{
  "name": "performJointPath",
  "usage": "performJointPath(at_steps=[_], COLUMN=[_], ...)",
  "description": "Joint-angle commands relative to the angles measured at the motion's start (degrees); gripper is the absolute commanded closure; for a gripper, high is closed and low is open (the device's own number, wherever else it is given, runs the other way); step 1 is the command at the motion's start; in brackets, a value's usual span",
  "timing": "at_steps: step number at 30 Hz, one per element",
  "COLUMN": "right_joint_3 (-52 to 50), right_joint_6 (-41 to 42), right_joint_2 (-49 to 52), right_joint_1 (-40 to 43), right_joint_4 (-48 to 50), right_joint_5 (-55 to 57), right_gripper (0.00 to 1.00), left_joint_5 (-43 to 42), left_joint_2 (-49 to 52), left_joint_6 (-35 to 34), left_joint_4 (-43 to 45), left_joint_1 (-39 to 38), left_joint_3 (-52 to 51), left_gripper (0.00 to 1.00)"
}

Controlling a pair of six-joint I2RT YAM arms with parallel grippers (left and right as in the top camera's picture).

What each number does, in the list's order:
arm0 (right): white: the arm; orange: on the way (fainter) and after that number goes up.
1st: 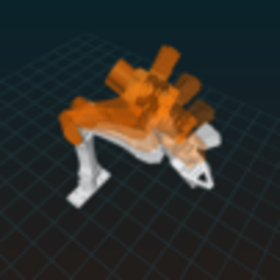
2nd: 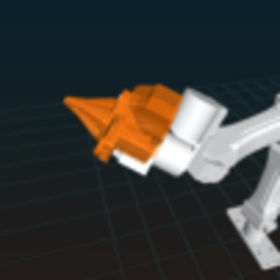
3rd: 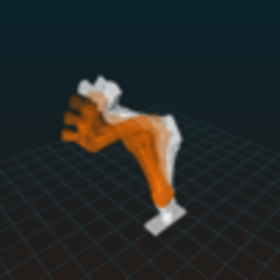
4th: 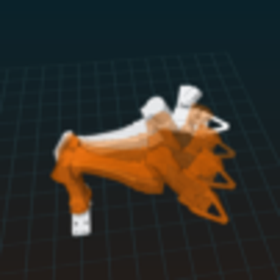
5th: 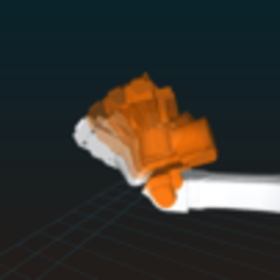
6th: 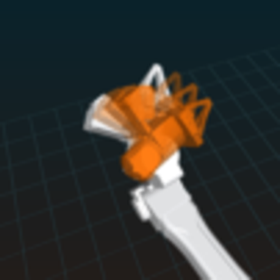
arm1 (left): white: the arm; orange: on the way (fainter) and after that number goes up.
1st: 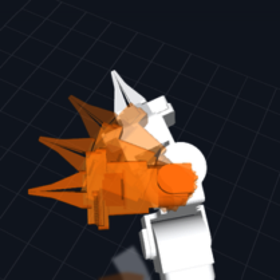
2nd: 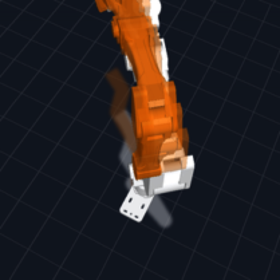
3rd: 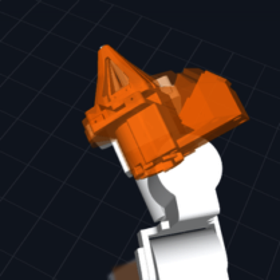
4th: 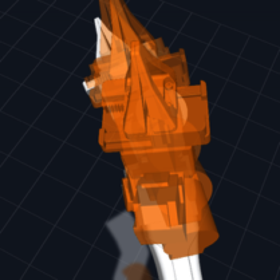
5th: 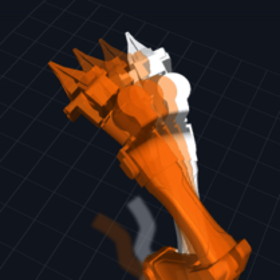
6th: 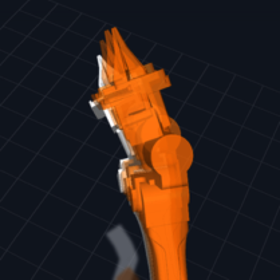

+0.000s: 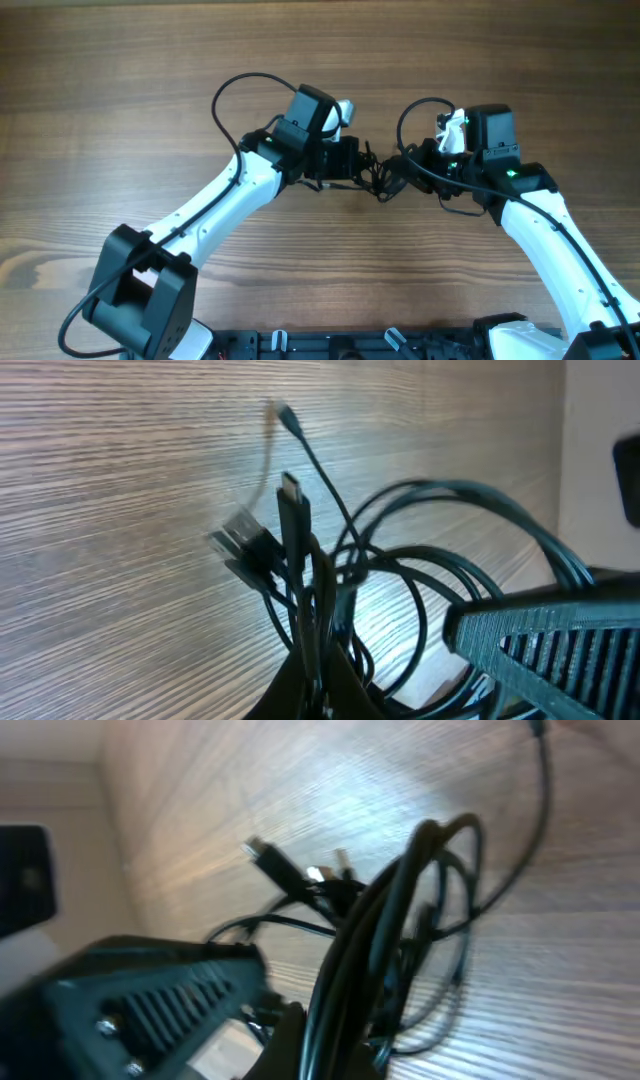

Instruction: Untangle cables

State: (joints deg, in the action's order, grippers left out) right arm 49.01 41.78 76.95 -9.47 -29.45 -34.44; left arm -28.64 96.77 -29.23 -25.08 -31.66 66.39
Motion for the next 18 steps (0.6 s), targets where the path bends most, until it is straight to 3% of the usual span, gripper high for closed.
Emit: performJointPath(at_steps=[1,6,13,18], right_joint_3=[0.52,0.52,0.52,0.52], right_joint_6=[-1.53,-1.29,-1.09,0.44], right_joint_2=[0.48,0.48,0.48,0.48], right_joint_1=[-0.09,0.00,0.13,0.13], right_joint_4=[-4.94,-11.98,-14.32,-12.96], right_joint_5=[11.61,26.82,35.17,35.30], right_gripper=[0.96,0.96,0.95,0.80], left_joint_5=[0.20,0.22,0.17,-1.14], left_joint_2=[0.24,0.24,0.20,-0.04], left_joint_6=[0.50,5.27,7.87,7.87], left_joint_4=[-2.91,-9.77,-15.76,-16.17], left_joint_1=[4.44,10.64,19.74,23.87], left_joint_3=[0.33,0.33,0.33,0.33], left_gripper=[0.96,0.96,0.96,0.96])
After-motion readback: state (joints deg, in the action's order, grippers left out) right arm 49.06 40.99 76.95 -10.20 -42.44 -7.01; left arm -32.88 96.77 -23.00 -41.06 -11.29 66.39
